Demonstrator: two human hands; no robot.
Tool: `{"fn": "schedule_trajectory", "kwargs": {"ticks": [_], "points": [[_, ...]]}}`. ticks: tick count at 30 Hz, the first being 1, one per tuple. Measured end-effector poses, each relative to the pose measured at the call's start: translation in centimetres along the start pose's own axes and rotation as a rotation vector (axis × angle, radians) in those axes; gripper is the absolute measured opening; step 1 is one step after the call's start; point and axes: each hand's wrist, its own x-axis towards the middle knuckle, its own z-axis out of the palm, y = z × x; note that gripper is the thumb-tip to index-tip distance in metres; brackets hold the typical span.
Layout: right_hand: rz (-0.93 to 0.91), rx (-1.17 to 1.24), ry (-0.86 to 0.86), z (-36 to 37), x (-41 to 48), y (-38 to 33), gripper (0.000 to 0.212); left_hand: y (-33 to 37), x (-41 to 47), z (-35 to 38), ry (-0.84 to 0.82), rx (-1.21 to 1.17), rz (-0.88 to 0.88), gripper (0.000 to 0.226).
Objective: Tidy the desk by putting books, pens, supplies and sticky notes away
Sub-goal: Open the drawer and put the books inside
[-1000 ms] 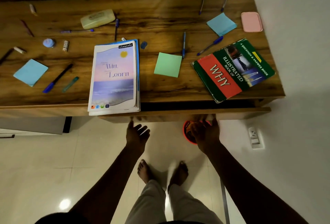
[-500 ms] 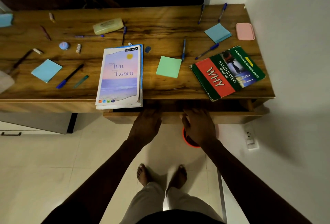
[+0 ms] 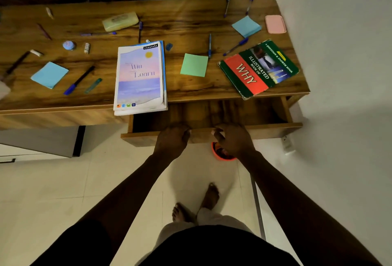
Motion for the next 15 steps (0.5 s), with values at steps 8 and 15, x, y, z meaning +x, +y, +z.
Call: {"fn": "schedule_trajectory", "kwargs": {"ticks": [8,15], "points": [[0.001,0.100,-0.053,0.0,-5.4,-0.9,0.039,0.4,-4.9,0.2,-0.102,-0.044,0.024,0.034],[-0.030,0.086,-0.073,0.0,-8.9,-1.3,0.042,0.2,-7.6,0.6,-0.214,-0.110,0.006,0.030]]}}
